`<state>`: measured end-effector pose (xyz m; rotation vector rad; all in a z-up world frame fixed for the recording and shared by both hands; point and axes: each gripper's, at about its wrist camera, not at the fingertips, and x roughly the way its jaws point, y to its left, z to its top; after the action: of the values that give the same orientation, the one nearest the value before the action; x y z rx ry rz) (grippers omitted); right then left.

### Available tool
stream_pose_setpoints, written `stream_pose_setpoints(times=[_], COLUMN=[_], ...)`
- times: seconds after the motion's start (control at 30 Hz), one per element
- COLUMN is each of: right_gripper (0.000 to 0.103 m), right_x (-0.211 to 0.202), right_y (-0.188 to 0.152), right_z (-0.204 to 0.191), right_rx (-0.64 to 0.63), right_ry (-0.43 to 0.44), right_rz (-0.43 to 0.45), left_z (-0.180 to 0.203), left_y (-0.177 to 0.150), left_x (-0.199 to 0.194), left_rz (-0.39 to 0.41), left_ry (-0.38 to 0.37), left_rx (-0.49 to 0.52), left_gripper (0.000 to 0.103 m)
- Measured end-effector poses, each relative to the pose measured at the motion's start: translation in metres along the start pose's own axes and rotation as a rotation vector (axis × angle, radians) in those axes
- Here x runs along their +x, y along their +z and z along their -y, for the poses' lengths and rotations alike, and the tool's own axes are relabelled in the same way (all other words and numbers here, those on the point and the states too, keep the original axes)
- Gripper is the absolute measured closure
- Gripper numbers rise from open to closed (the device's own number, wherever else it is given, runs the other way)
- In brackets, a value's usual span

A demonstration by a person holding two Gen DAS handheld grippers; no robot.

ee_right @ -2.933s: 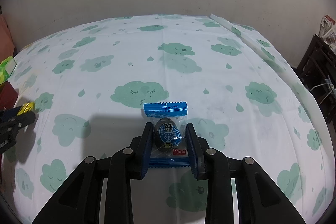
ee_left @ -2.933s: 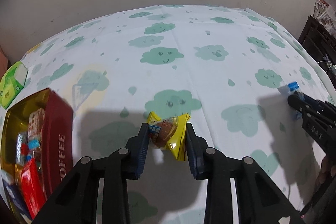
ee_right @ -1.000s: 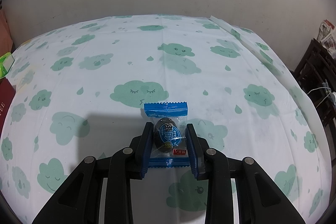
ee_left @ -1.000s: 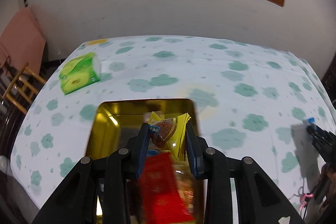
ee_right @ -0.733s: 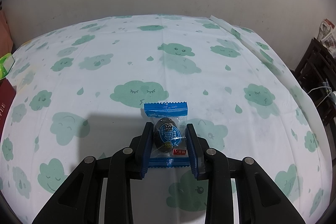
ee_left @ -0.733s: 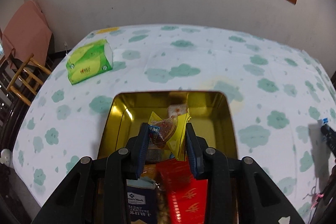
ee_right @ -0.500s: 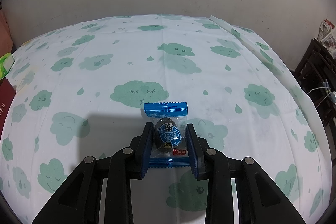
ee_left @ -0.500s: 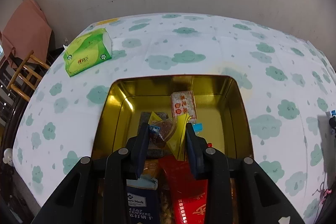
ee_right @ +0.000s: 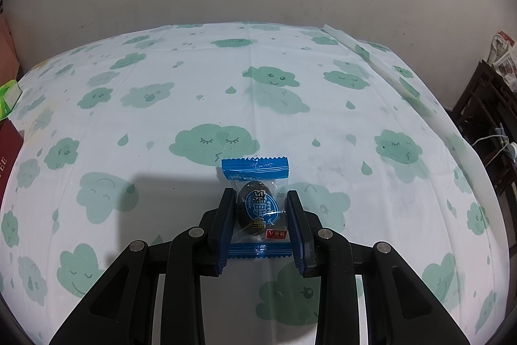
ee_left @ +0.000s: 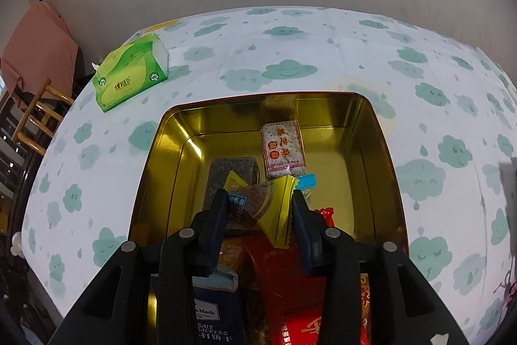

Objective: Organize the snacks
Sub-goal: 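Carry the yellow-wrapped candy into the tin and open the left gripper, then withdraw the left gripper from the tin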

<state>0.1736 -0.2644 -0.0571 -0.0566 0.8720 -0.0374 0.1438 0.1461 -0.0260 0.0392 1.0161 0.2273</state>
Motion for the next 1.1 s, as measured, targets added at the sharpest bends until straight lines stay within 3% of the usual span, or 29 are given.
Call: stream_pose_setpoints(times=[0.37,0.73,1.1], right_gripper=[0.07,0.069,0.069], right_x=[0.0,0.001,0.0], right_y=[0.0,0.0,0.0], right_z=[-0.001,0.001,-0.002], right_rx=[-0.003,-0.009,-0.018], right_ry=[-0.003,-0.011,-0.022], right_rz=[0.001,0.001,0.002], left_z=[-0.002,-0.003,-0.009], left_y=[0.0,-0.003,-0.035], left_x=[-0.006,-0.04,-0.071], left_rz=[0.004,0.081,0.077], left_ry=[0.014,0.008,-0.066], left_rx=[0.003,-0.009,-0.061], left_gripper=[0.053,0.042,0.039])
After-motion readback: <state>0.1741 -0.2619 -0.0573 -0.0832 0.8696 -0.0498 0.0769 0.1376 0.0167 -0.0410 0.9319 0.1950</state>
